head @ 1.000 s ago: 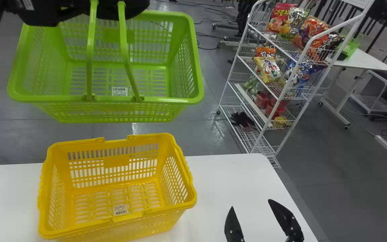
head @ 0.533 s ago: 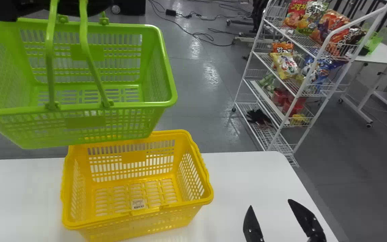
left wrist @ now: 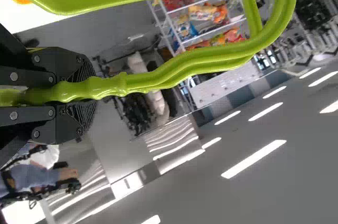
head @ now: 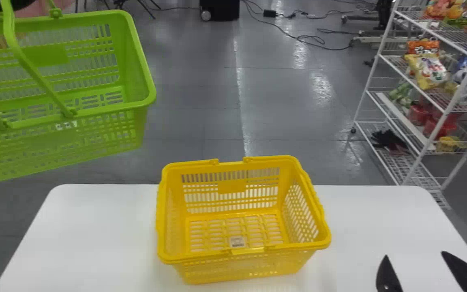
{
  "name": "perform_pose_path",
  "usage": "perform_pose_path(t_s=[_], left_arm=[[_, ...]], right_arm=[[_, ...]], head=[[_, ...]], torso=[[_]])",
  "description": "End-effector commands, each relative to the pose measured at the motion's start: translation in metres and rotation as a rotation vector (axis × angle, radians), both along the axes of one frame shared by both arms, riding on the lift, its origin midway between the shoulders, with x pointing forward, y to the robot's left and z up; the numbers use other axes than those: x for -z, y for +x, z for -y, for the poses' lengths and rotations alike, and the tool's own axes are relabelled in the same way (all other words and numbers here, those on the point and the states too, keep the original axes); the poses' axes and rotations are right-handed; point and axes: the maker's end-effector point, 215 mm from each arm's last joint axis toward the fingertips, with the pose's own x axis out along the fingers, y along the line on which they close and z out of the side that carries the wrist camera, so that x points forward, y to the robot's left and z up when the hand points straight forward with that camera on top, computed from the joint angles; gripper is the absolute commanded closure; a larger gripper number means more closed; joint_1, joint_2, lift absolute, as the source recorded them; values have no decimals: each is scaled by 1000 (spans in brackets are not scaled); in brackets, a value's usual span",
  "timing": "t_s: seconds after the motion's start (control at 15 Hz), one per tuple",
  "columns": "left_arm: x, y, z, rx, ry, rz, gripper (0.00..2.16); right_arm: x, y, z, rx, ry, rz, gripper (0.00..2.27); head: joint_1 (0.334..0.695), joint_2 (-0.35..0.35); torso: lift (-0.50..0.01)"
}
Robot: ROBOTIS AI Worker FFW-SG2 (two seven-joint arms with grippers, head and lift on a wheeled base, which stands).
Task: Grasp handle with right gripper to insert into left gripper then lift and swing left to center
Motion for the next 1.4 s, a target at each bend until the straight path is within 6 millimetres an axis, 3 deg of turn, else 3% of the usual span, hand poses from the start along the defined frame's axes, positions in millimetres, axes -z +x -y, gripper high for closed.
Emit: perform_pose_path(t_s=[0.0,0.13,0.33,0.53,0.67,0.8,1.0,1.33], left_arm=[[8,-22,-34,-48,-2,-5,2057],[22,-42,-63,-98,3,-14,2057],[42,-67,-88,-147,0,-22,2057],[77,-107,-96,-167,25,-37,2057],[102,-135,-97,-184,26,-53,2054],[114,-159,-99,-203,31,-51,2054],[132,-194,-81,-192,46,-43,2054],[172,-250,-28,-151,38,-66,2054]], right_arm=[[-1,1,1,-1,-3,2,49],[-3,1,6,6,-2,5,49],[-3,1,14,15,-3,4,49],[-2,0,23,24,-10,3,49],[-2,-1,26,28,-13,7,49],[-3,-1,25,20,-9,10,49],[-4,-1,23,10,-10,14,53],[-5,-1,22,-1,-12,18,53]], head=[[615,51],[634,107],[658,147],[695,176],[695,182],[695,186],[695,196],[695,167]], torso=[[-93],[-93],[-93],[-93],[-93],[-93],[-93],[-93]])
